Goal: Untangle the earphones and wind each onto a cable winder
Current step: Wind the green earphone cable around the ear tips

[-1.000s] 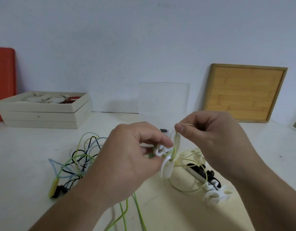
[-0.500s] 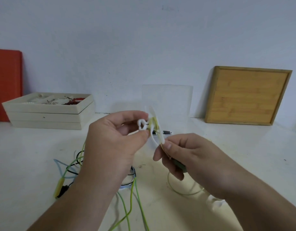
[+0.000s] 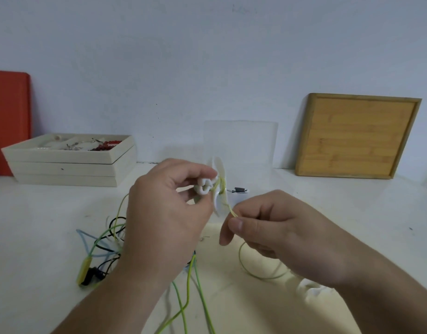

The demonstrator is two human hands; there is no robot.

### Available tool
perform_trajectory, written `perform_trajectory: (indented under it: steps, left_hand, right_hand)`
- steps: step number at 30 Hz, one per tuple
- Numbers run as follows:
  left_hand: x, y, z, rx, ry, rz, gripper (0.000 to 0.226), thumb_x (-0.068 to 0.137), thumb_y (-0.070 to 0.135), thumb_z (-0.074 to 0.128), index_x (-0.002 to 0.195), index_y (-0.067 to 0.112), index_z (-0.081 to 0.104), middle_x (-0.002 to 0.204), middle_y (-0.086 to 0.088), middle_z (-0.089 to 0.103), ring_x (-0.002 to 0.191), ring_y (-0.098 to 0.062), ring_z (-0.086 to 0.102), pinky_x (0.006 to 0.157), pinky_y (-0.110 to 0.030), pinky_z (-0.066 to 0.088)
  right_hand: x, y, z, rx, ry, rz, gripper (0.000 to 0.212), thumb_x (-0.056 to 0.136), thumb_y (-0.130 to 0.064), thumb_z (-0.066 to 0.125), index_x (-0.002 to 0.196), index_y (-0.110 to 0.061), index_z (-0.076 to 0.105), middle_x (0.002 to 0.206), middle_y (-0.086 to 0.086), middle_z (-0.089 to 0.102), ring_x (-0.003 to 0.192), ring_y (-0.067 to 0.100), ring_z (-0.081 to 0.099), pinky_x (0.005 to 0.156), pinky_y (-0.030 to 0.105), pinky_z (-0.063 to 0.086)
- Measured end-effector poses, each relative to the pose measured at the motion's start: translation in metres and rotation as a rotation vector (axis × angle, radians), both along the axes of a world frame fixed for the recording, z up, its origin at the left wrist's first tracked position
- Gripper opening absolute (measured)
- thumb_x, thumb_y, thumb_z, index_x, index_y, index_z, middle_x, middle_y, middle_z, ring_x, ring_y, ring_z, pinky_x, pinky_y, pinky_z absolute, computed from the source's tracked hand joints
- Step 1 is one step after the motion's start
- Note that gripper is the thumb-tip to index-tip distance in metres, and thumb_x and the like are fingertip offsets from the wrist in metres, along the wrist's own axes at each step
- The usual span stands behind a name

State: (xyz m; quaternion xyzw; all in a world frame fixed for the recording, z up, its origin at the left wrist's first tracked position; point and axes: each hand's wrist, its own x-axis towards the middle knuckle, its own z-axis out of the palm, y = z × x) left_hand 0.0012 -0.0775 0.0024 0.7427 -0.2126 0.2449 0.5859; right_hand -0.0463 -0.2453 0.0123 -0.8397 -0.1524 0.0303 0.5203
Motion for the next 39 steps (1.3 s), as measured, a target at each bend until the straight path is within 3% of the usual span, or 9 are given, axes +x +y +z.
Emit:
perform_trajectory:
  steps: [4,8,13,18,22,27,31,36,39]
  left_hand:
    - [-0.001,-0.001,-0.003,0.215,-0.185,0.024,0.037,0.073,-0.009,0.075,0.086,0.026,0.078,0.091,0.015,0.067,0.085,-0.006,0.068,0.074,-0.022,0.058]
    - [-0.002,-0.001,-0.005,0.429,-0.247,-0.026,0.038,0.071,-0.01,0.073,0.084,0.026,0.076,0.088,0.018,0.064,0.077,-0.001,0.062,0.063,-0.006,0.044]
    - [-0.002,-0.002,-0.006,0.436,-0.201,-0.106,0.043,0.07,-0.011,0.073,0.082,0.03,0.075,0.088,0.018,0.066,0.08,0.0,0.065,0.067,-0.014,0.051]
    - [-0.003,0.0,-0.003,0.341,-0.064,-0.19,0.04,0.072,-0.01,0.074,0.08,0.03,0.075,0.09,0.017,0.069,0.087,-0.001,0.068,0.075,-0.023,0.057]
    - [-0.005,0.0,-0.001,0.268,0.033,-0.267,0.041,0.072,-0.013,0.073,0.076,0.028,0.076,0.089,0.014,0.072,0.083,-0.005,0.072,0.074,-0.022,0.059]
    - [-0.009,-0.002,0.005,0.079,0.217,-0.478,0.033,0.064,-0.007,0.072,0.071,0.025,0.077,0.08,0.006,0.075,0.075,-0.009,0.073,0.065,-0.014,0.051]
    - [-0.011,-0.003,0.007,-0.035,0.288,-0.594,0.03,0.059,-0.001,0.067,0.071,0.024,0.078,0.078,0.0,0.076,0.073,-0.014,0.072,0.066,-0.021,0.053]
    - [-0.008,-0.002,0.007,-0.086,0.281,-0.609,0.033,0.058,-0.005,0.066,0.07,0.023,0.078,0.076,-0.003,0.075,0.072,-0.017,0.072,0.067,-0.028,0.054]
    - [-0.008,-0.003,0.008,-0.208,0.264,-0.566,0.034,0.057,-0.007,0.065,0.07,0.022,0.078,0.075,-0.006,0.076,0.072,-0.019,0.072,0.068,-0.031,0.058]
  right_hand:
    - [-0.004,-0.002,0.007,0.0,-0.092,-0.111,0.026,0.088,-0.034,0.061,0.08,-0.014,0.075,0.055,0.005,0.028,0.05,0.021,0.023,0.048,0.032,0.02]
    - [-0.006,-0.005,0.01,-0.12,-0.241,-0.304,0.02,0.088,-0.014,0.068,0.069,-0.01,0.073,0.04,-0.008,0.042,0.031,0.006,0.032,0.036,0.014,0.026]
    - [-0.004,-0.005,0.011,-0.059,-0.279,-0.459,0.016,0.082,-0.016,0.077,0.067,-0.021,0.075,0.049,-0.003,0.062,0.038,0.005,0.048,0.038,0.014,0.034]
    - [0.001,-0.009,0.009,0.038,-0.301,-0.506,0.012,0.074,-0.026,0.084,0.069,-0.02,0.076,0.052,-0.002,0.064,0.04,0.005,0.046,0.041,0.015,0.036]
    - [0.007,-0.019,0.005,0.137,-0.227,-0.472,0.022,0.064,-0.031,0.089,0.07,-0.015,0.075,0.046,-0.008,0.047,0.042,0.008,0.035,0.045,0.023,0.031]
    - [0.012,-0.027,0.001,0.535,-0.023,-0.243,0.03,0.052,-0.02,0.091,0.071,-0.01,0.07,0.051,-0.003,0.037,0.044,0.012,0.025,0.043,0.022,0.027]
    - [0.012,-0.026,0.002,0.647,0.094,-0.221,0.02,0.069,-0.012,0.079,0.078,-0.005,0.063,0.052,-0.004,0.037,0.042,0.008,0.027,0.04,0.018,0.025]
    - [0.012,-0.021,0.0,0.642,0.153,-0.234,0.025,0.074,-0.013,0.076,0.063,-0.011,0.054,0.055,-0.002,0.032,0.043,0.008,0.024,0.042,0.02,0.018]
    - [0.011,-0.012,-0.003,0.505,0.239,-0.241,0.037,0.085,-0.036,0.068,0.056,-0.017,0.054,0.057,0.0,0.027,0.048,0.013,0.017,0.046,0.026,0.012]
